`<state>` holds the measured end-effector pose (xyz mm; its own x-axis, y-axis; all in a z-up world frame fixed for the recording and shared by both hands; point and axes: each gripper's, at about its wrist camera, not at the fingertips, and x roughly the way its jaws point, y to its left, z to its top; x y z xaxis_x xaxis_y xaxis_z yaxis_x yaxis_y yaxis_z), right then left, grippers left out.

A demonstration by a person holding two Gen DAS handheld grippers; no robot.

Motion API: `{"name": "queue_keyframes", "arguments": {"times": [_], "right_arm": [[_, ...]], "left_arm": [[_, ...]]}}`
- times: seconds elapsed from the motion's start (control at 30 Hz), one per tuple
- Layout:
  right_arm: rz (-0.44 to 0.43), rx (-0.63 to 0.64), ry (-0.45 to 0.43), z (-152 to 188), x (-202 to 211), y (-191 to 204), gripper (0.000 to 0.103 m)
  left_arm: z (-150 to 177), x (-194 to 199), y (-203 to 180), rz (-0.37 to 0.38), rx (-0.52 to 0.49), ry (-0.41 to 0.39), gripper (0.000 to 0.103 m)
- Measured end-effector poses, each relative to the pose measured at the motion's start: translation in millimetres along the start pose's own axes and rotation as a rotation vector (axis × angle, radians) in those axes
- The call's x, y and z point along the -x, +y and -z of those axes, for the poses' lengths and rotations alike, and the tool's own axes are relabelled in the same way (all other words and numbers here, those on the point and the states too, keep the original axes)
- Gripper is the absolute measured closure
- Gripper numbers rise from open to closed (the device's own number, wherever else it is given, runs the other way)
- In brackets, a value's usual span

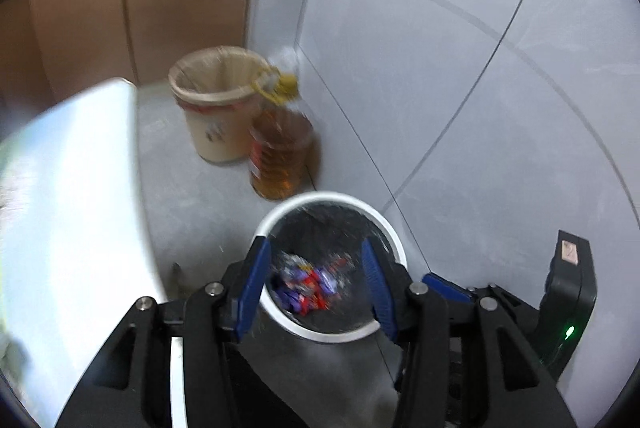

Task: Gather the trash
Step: 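Carry both items over the trash bin and open both tools to drop them, then move both tools back over the table toward the white tissues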

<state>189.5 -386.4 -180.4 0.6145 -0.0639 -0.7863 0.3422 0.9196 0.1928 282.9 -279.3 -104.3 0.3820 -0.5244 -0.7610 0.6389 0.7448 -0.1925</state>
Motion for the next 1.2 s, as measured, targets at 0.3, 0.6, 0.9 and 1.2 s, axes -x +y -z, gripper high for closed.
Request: {"name": "queue_keyframes", "arguments": {"times": [0.3,0.6,0.9,1.2], "right_arm": [[-0.063,0.066,-0.131,-6,71,43,0.021],[-0.111,0.135,-0.255,-2,134,88,0.000],[-0.163,0.194,-0.347,9,188,125,0.000],[-0.213,0.253,-0.379,22,224,155,0.000]], "left_arm": [[31,102,25,-0.150,-0.004,-0.194,0.057],[72,186,45,-0.289,0.018,-0.317,0.048],[107,249,52,-0.369,0.065,-0.427,0.031],[137,290,61,-0.403,0.086,-0.506,0.031]]}}
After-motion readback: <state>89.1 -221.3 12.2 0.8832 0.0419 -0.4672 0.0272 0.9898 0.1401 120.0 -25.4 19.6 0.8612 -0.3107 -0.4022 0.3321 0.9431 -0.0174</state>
